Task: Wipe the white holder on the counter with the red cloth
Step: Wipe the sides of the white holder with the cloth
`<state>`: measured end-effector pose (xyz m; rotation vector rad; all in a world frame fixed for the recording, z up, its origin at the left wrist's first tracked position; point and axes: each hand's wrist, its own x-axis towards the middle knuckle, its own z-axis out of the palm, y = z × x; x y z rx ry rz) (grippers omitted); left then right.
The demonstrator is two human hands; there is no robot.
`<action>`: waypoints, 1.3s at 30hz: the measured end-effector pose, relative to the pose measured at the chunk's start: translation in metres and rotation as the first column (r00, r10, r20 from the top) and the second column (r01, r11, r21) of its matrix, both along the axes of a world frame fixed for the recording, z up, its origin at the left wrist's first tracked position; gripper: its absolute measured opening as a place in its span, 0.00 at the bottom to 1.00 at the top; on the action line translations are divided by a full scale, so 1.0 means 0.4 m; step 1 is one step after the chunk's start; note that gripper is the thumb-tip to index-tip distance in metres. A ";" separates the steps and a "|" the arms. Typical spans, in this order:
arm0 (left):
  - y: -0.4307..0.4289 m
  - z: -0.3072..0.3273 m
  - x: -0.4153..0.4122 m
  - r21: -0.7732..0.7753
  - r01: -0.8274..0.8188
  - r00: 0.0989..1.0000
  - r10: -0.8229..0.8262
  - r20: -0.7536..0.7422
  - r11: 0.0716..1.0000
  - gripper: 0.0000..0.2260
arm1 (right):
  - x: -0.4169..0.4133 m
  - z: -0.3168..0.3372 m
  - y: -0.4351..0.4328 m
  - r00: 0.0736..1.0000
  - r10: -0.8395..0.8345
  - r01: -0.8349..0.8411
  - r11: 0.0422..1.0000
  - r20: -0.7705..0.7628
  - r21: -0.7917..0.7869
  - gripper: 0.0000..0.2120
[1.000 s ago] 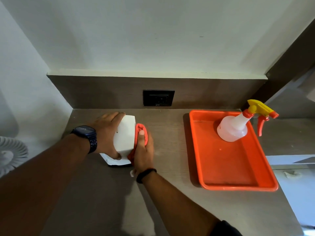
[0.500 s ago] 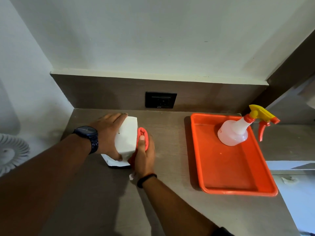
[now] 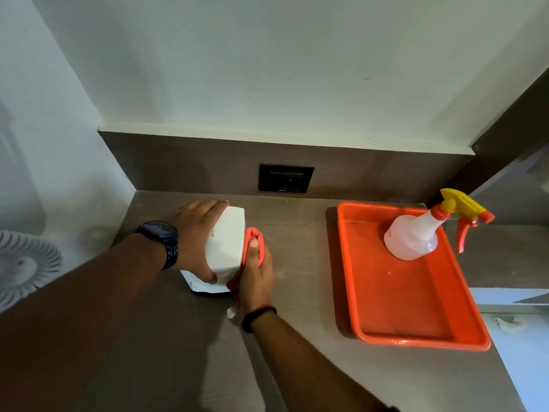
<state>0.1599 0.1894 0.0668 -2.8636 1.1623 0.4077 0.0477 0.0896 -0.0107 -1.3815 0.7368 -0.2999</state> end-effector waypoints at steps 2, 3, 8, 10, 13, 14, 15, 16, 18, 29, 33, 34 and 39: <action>-0.001 0.001 0.001 -0.001 0.004 1.000 -0.004 0.005 1.000 0.64 | -0.002 0.018 0.005 0.998 -0.016 0.018 0.999 0.054 -0.038 0.10; -0.002 0.001 0.001 0.001 0.007 1.000 -0.007 0.006 1.000 0.63 | 0.011 0.032 -0.001 0.997 -0.008 0.012 0.998 0.076 -0.056 0.11; -0.006 0.010 -0.001 0.015 -0.009 1.000 0.010 -0.023 1.000 0.63 | 0.094 0.063 -0.065 0.989 0.139 -0.133 0.986 0.050 -0.101 0.21; -0.008 0.012 -0.003 0.030 -0.010 1.000 0.011 -0.019 0.999 0.64 | 0.098 0.049 -0.069 0.990 0.144 -0.144 0.989 -0.016 -0.018 0.24; -0.007 0.008 -0.005 0.021 -0.006 1.000 0.006 -0.005 1.000 0.64 | 0.049 0.031 -0.038 0.995 0.098 -0.096 0.995 -0.037 0.038 0.24; -0.006 0.007 -0.005 0.014 -0.006 1.000 0.006 -0.006 1.000 0.64 | 0.027 0.022 -0.023 0.997 0.078 -0.077 0.996 -0.024 0.040 0.21; -0.005 0.005 -0.005 0.006 -0.004 1.000 0.004 -0.005 1.000 0.63 | 0.007 0.012 -0.008 0.999 0.052 -0.052 0.998 -0.006 0.027 0.18; -0.005 0.003 -0.004 0.000 -0.001 1.000 0.001 -0.002 1.000 0.63 | -0.006 0.006 0.003 1.000 0.028 -0.028 1.000 0.014 0.010 0.16; -0.005 0.000 -0.004 -0.007 0.003 1.000 -0.003 0.004 1.000 0.63 | -0.010 0.014 0.011 0.998 0.001 0.000 1.000 0.055 -0.010 0.14; -0.008 0.010 -0.010 -0.027 0.004 1.000 -0.004 0.019 1.000 0.63 | 0.037 0.054 -0.026 0.994 0.098 -0.099 0.995 -0.042 -0.024 0.23; -0.006 0.013 -0.008 -0.058 0.006 1.000 -0.004 0.018 0.998 0.63 | -0.001 0.049 -0.039 0.991 0.064 -0.053 0.994 -0.120 0.094 0.19; -0.004 0.016 -0.009 -0.067 0.000 1.000 0.000 0.004 0.998 0.63 | -0.008 0.057 -0.042 0.993 0.051 -0.034 0.988 -0.110 0.152 0.19; 0.056 0.014 -0.029 -0.326 -0.165 0.976 0.105 -0.193 0.931 0.64 | 0.014 0.150 -0.047 0.998 0.014 -0.018 0.998 0.067 0.066 0.19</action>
